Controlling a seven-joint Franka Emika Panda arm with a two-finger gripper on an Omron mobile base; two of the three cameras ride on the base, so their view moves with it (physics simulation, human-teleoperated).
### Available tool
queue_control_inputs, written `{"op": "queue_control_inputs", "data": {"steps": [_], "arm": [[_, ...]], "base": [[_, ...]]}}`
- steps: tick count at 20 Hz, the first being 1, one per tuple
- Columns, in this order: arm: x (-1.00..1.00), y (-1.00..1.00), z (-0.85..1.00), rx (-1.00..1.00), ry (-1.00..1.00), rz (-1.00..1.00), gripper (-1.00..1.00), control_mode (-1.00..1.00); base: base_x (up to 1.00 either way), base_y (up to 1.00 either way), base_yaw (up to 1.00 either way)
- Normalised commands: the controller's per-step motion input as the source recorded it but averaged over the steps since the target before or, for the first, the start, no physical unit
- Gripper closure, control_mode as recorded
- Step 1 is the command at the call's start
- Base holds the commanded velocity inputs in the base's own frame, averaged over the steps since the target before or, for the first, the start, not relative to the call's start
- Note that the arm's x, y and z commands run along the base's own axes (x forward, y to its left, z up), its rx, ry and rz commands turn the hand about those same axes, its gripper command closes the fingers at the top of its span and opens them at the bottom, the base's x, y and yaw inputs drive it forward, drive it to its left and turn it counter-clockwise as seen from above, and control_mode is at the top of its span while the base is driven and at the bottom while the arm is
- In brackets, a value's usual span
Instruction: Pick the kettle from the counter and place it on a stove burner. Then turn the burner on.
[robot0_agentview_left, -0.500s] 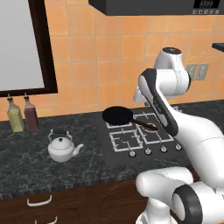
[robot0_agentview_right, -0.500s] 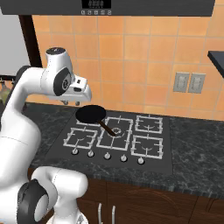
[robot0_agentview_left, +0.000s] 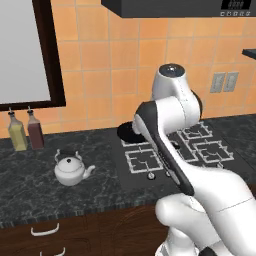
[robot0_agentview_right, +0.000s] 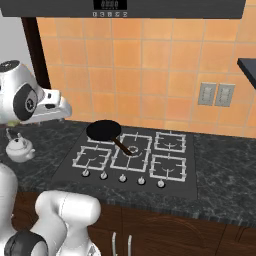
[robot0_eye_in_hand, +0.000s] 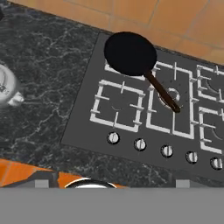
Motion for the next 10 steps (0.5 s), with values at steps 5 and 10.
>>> {"op": "queue_control_inputs", "data": {"steps": [5,10], "arm": [[-0.71,1.0,0.0,-0.21,-0.18,0.22,-1.0,-1.0],[-0.22,1.0,-0.01,-0.23,-0.02,0.22,-1.0,-1.0]], "base": [[0.0,0.0,0.0],[0.0,0.0,0.0]]}}
